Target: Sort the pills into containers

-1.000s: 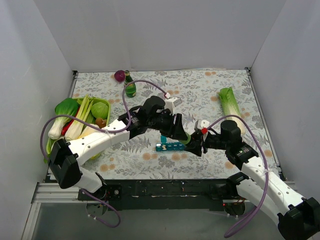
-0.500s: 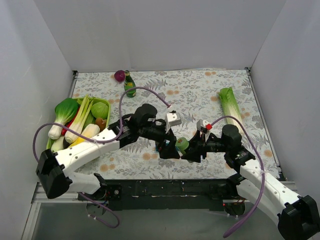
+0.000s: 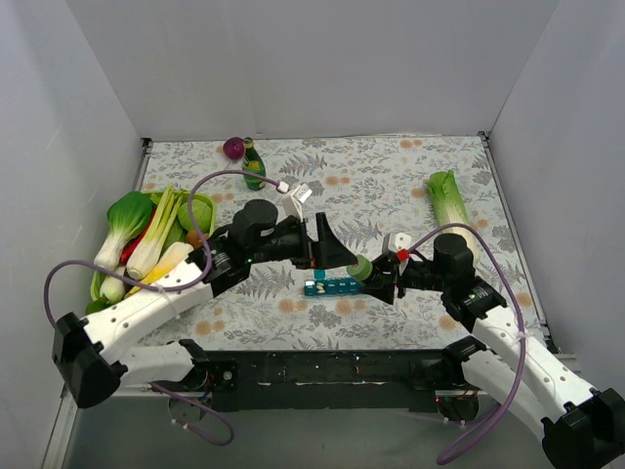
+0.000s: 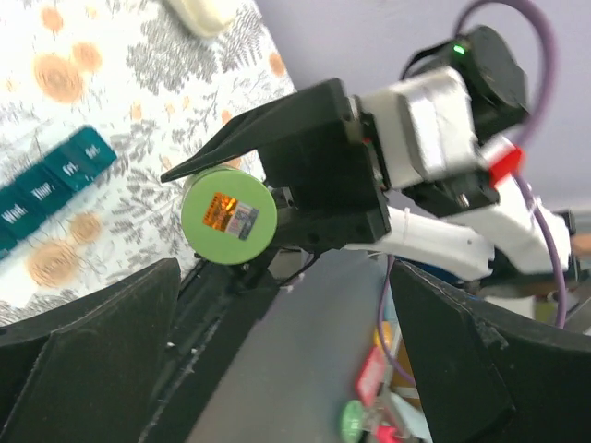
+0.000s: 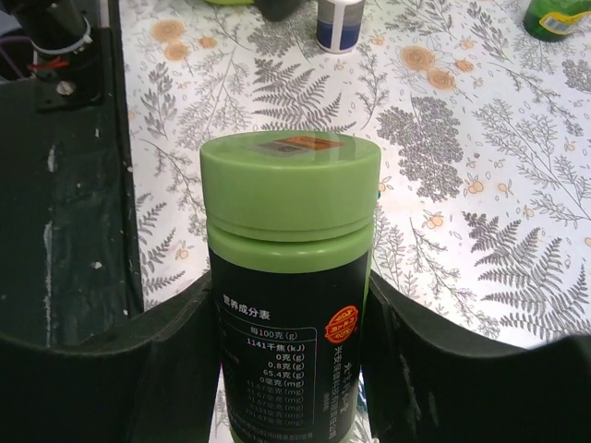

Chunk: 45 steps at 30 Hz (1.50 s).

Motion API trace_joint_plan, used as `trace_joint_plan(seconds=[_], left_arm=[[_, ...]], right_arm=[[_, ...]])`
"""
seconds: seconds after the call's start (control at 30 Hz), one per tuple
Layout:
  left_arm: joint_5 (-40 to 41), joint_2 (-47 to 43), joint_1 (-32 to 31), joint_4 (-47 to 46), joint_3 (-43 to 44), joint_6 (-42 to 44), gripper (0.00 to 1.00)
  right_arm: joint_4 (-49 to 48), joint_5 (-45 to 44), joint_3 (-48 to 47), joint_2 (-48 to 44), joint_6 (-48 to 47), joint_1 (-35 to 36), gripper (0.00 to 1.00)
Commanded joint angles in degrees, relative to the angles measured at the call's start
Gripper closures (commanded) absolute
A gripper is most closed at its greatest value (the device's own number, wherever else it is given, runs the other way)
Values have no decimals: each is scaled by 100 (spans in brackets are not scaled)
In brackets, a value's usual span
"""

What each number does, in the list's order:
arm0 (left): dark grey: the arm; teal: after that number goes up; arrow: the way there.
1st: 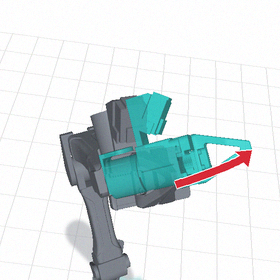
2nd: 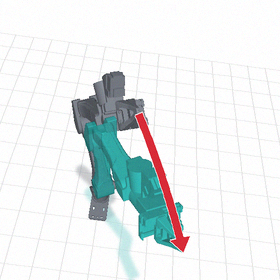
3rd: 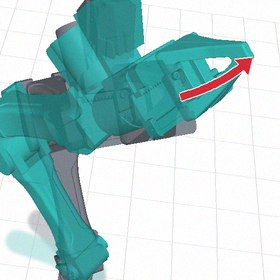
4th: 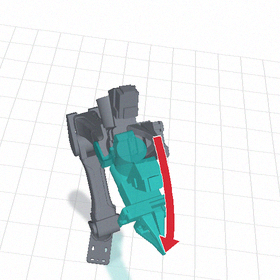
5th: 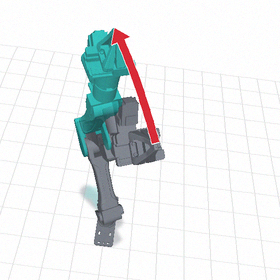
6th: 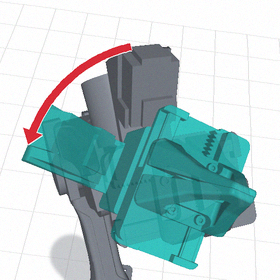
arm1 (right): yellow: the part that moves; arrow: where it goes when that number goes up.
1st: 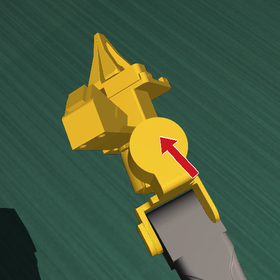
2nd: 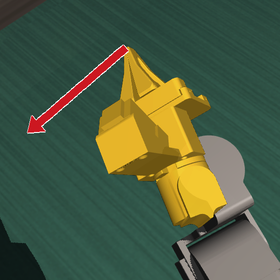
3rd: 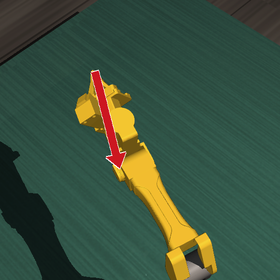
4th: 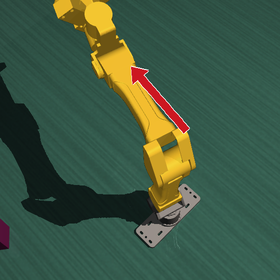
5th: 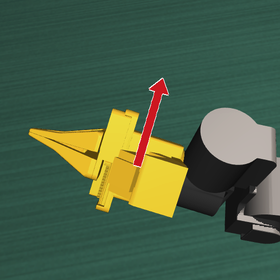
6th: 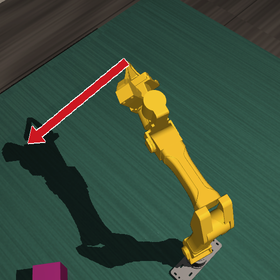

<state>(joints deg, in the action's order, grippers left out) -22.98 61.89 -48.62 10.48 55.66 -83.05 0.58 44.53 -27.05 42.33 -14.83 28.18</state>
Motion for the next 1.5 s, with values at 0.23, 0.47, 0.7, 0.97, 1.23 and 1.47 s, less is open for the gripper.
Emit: trace_joint_plan(seconds=[0.23,0.47,0.7,0.97,1.23,1.47], left_arm=[[997,1404,-508,1167,1210,-801,10],[1199,1651,-622,1325,1290,-661,30],[832,1774,-649,1378,1386,-56,59],[-1180,1318,-693,1535,1053,3561,64],[-1194,1520,-675,2827,1377,5395,31],[-149,-315,-218,873,263,3790,2]], right_arm=[[109,-217,-240,-111,-503,3,99],[21,-182,-178,-119,-407,3,99],[4,-138,-178,-119,-284,3,99],[-549,433,24,-102,682,-15,99],[-1490,1321,419,-84,2106,-15,99],[-1167,1075,368,-154,1607,-15,99]])
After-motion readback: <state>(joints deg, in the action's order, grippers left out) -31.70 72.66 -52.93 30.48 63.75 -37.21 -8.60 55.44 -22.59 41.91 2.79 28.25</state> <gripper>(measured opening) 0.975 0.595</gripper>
